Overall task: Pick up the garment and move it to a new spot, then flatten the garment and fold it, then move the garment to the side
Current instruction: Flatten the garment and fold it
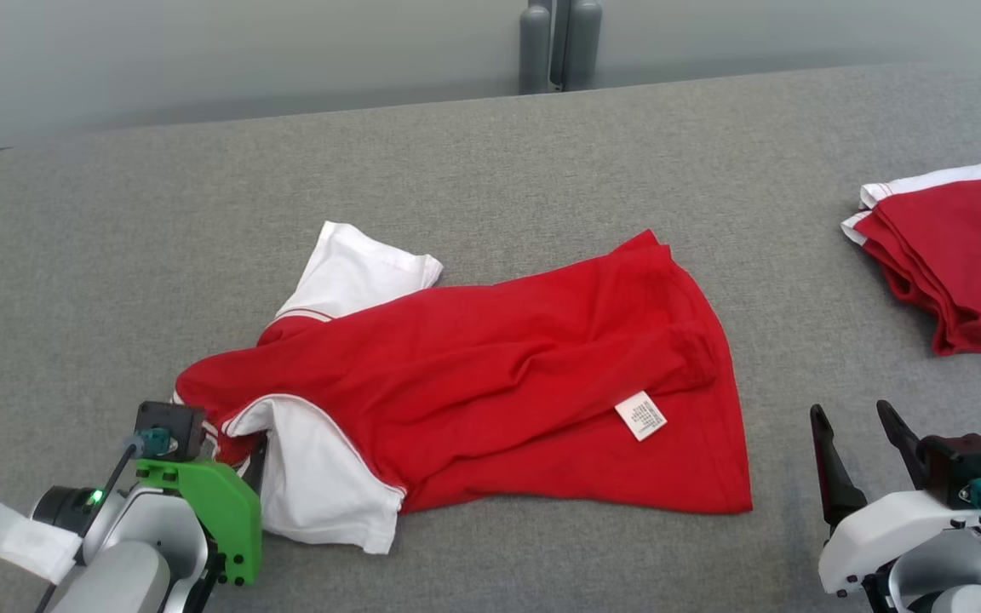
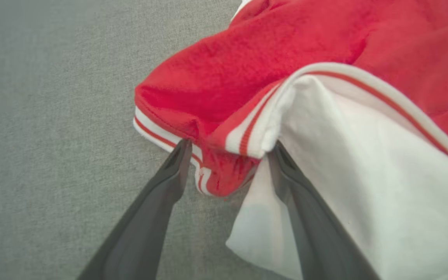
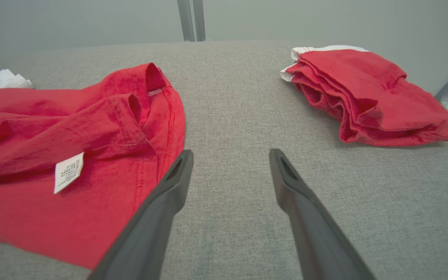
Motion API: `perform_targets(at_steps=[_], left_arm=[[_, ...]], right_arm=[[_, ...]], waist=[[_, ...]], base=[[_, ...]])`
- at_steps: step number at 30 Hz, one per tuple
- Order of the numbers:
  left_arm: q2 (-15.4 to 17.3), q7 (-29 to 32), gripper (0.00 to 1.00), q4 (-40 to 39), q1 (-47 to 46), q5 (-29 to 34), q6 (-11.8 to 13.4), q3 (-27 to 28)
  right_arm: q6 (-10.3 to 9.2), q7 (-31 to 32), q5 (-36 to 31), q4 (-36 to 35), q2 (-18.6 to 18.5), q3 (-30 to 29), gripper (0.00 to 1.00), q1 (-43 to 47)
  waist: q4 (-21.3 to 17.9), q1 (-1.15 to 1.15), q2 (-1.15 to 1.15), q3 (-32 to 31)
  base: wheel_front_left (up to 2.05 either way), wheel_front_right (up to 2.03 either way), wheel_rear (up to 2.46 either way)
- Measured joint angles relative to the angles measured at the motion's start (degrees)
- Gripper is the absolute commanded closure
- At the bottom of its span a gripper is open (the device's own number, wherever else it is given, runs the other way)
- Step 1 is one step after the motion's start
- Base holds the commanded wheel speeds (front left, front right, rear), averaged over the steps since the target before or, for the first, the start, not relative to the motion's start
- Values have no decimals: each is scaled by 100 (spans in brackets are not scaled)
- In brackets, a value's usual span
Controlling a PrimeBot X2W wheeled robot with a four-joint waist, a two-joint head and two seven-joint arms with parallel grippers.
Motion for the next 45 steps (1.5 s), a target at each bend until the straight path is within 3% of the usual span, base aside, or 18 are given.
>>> perform_targets(at_steps=[5, 12, 23, 28, 32, 36, 41, 45], left_arm=[[154, -20, 0, -315, 331, -102, 125, 109], [241, -51, 0, -876, 842, -297, 497, 293], [190, 34, 0, -894, 1117, -477, 543, 250], [196, 345, 0, -744, 1213, -542, 504, 115], [215, 407, 0, -689, 1258, -508, 611, 64], [176, 31, 0, -822, 1354, -461, 739, 135], [-3, -898, 0, -1061, 1527, -480, 829, 456], [-214, -1845, 0, -1257, 1717, -620, 645, 689]], right_arm=[[0, 2, 13, 26, 0, 20, 0, 5], [0, 7, 22, 55, 0, 67, 0, 16], [0, 25, 22, 48, 0, 30, 0, 60], [0, 49, 22, 52, 0, 21, 0, 70], [0, 52, 25, 63, 1, 45, 0, 80], [0, 58, 24, 67, 1, 42, 0, 130], [0, 56, 24, 77, 0, -9, 0, 182], [0, 15, 46, 109, 1, -46, 0, 244]], waist=[[166, 0, 0, -71], [293, 0, 0, -172], [227, 0, 0, -220], [237, 0, 0, -244], [257, 0, 0, -280], [294, 0, 0, -370], [341, 0, 0, -496], [384, 0, 0, -612]], base=[[0, 0, 0], [0, 0, 0], [0, 0, 0], [0, 0, 0], [0, 0, 0], [0, 0, 0], [0, 0, 0], [0, 0, 0]])
